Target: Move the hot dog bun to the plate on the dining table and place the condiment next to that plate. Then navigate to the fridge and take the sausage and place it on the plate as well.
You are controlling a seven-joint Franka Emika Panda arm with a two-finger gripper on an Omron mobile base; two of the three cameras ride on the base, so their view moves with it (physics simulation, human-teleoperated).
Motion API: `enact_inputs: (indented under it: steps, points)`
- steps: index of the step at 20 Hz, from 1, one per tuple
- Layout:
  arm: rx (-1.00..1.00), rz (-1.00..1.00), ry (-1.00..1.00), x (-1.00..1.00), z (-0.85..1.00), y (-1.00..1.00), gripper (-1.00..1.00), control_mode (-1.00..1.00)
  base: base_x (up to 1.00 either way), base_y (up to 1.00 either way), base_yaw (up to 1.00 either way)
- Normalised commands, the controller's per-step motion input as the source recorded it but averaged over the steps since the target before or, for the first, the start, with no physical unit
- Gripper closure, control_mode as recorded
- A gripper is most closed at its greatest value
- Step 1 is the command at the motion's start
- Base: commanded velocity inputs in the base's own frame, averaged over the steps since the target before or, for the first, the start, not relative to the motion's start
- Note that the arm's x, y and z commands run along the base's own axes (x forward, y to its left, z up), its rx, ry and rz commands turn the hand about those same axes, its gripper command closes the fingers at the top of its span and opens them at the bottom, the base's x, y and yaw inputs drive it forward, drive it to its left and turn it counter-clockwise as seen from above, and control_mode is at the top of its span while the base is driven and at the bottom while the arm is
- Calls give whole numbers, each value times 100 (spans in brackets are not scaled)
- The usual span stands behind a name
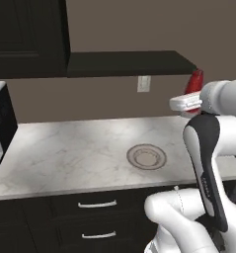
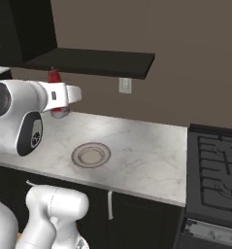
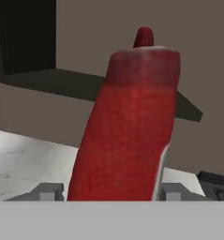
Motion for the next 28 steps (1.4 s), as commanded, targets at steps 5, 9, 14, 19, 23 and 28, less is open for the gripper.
enact_inputs:
  steps: [5, 9, 14, 19, 23, 28]
  points:
    - [0, 0, 0, 0, 0, 0, 100, 100, -100, 3, 7]
    - [0, 0, 0, 0, 0, 0, 100, 100, -51, 7, 81]
    - [0, 0, 0, 0, 0, 0, 100, 100, 0, 12, 98]
    - [0, 0, 0, 0, 0, 0, 100, 100, 0, 28, 97]
    - [0, 0, 0, 0, 0, 0, 100, 100, 0, 50, 92]
    - [0, 0, 0, 0, 0, 0, 100, 100, 0, 70, 86]
